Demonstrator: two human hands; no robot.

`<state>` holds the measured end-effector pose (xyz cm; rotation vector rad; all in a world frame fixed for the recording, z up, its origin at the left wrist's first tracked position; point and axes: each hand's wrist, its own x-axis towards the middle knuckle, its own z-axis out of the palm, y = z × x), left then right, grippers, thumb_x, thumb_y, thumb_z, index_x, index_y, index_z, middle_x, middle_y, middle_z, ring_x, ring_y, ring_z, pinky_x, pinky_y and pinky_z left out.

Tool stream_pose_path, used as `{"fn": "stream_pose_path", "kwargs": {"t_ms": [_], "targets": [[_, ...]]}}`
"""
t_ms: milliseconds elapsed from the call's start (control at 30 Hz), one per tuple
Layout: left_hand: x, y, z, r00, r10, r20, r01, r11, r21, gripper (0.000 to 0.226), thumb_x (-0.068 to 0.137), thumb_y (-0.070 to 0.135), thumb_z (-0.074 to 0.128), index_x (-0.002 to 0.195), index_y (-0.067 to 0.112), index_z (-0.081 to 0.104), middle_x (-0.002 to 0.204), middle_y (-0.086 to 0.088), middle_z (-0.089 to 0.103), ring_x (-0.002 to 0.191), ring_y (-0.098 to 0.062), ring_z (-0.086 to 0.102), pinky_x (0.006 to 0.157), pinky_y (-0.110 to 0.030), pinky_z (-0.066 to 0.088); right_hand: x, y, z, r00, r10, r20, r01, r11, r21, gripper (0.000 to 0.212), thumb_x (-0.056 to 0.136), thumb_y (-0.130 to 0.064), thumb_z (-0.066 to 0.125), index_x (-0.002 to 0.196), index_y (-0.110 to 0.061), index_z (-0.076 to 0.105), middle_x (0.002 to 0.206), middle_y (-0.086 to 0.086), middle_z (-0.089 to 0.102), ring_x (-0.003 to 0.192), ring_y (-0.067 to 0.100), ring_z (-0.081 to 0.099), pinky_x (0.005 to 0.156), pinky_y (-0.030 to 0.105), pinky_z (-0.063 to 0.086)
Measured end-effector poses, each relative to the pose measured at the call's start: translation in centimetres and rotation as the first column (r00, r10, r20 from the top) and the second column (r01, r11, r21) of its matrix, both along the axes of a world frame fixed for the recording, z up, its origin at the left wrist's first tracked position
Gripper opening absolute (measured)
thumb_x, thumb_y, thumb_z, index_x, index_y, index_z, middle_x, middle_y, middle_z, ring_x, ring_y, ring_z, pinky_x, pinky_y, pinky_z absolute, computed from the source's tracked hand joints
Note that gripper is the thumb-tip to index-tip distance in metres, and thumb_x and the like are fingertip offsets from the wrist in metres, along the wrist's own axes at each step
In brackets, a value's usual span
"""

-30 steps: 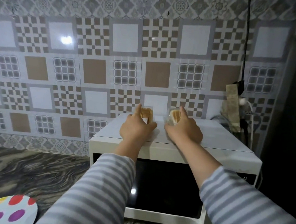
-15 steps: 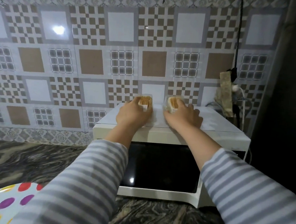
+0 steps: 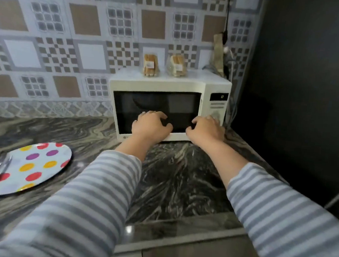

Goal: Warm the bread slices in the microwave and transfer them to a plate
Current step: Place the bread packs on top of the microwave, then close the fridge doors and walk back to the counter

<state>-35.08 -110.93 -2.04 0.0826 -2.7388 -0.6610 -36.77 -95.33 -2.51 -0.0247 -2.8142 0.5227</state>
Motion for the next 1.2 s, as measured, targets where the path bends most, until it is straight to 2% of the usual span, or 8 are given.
{"fn": "stream_pose_path", "kwargs": {"t_ms": [133,267,433,533,600,733,1067,1200], "targets": [[6.5,2.6,-4.9,0.98,-0.107,0.167,0.112,0.993,-0.021,0.044,0.085,0.046,0.056,0.127,0.033,0.059,0.134,-0.003,0.057,0.126,-0.028,0.049,0.103,-0.043,0.043,7.9,2.3,-5.8,0.994,-0.051,0.098,0.046,0.998,0.053,0.04,0.09,-0.042,0.05,0.128,-0.028,0.057,0.144,0.006,0.04,0.135,0.03,0.032,0.107,0.044,0.035],[12.4,6.5,-8.7,0.858,-0.327,0.397,0.35,0.937,0.016,0.031,0.09,0.037,0.058,0.119,0.03,0.064,0.126,-0.003,0.063,0.114,-0.027,0.057,0.098,-0.037,0.046,15.7,6.0,-10.3,0.952,-0.027,0.304,0.01,0.998,0.058,0.046,0.092,-0.04,0.052,0.137,-0.03,0.05,0.159,0.007,0.018,0.146,0.029,0.011,0.116,0.044,0.021],[17.7,13.5,-12.3,0.708,-0.435,0.557,0.478,0.875,0.075,0.04,0.096,0.024,0.054,0.135,0.017,0.054,0.142,-0.002,0.048,0.129,-0.023,0.047,0.104,-0.03,0.038,24.6,12.3,-13.9,0.87,-0.106,0.481,0.123,0.992,-0.002,0.046,0.094,-0.035,0.048,0.139,-0.027,0.046,0.152,0.008,0.03,0.14,0.03,0.024,0.113,0.04,0.026],[20.5,17.9,-13.9,0.563,-0.514,0.647,0.588,0.799,0.124,0.027,0.099,0.018,0.048,0.102,0.005,0.072,0.104,-0.005,0.067,0.098,-0.018,0.065,0.083,-0.025,0.048,29.5,16.8,-15.2,0.842,-0.209,0.498,0.234,0.972,0.013,0.043,0.094,-0.033,0.047,0.137,-0.026,0.049,0.149,0.007,0.037,0.139,0.03,0.027,0.113,0.045,0.027],[22.2,21.9,-15.2,0.486,-0.618,0.618,0.688,0.707,0.166,0.036,0.098,0.015,0.042,0.087,0.002,0.074,0.09,-0.005,0.068,0.084,-0.015,0.067,0.075,-0.023,0.05,32.6,20.1,-15.8,0.824,-0.274,0.497,0.302,0.953,0.026,0.041,0.095,-0.033,0.048,0.135,-0.026,0.051,0.146,0.008,0.04,0.137,0.03,0.03,0.111,0.046,0.03],[27.1,30.5,-15.5,0.505,-0.632,0.588,0.718,0.685,0.12,0.04,0.096,0.027,0.053,0.135,0.02,0.051,0.138,-0.005,0.051,0.125,-0.023,0.05,0.104,-0.032,0.04,38.5,27.0,-16.2,0.787,-0.385,0.482,0.422,0.906,0.034,0.038,0.094,-0.029,0.046,0.132,-0.025,0.053,0.137,0.009,0.049,0.126,0.03,0.044,0.102,0.041,0.04],[40.3,54.2,-14.4,0.224,-0.801,0.555,0.913,0.371,0.168,0.045,0.096,0.025,0.053,0.14,0.018,0.047,0.147,-0.003,0.043,0.132,-0.023,0.044,0.105,-0.028,0.036,54.4,47.8,-16.1,0.651,-0.595,0.472,0.664,0.748,0.027,0.039,0.093,-0.033,0.048,0.131,-0.026,0.054,0.135,0.005,0.054,0.123,0.026,0.05,0.098,0.036,0.043],[45.5,63.0,-14.6,0.18,-0.836,0.518,0.938,0.304,0.166,0.042,0.094,0.026,0.055,0.135,0.02,0.052,0.143,-0.006,0.048,0.129,-0.024,0.046,0.107,-0.032,0.037,60.7,55.5,-15.8,0.592,-0.657,0.467,0.733,0.679,0.025,0.04,0.094,-0.033,0.047,0.133,-0.024,0.053,0.133,0.005,0.056,0.121,0.025,0.051,0.092,0.033,0.044]]}}
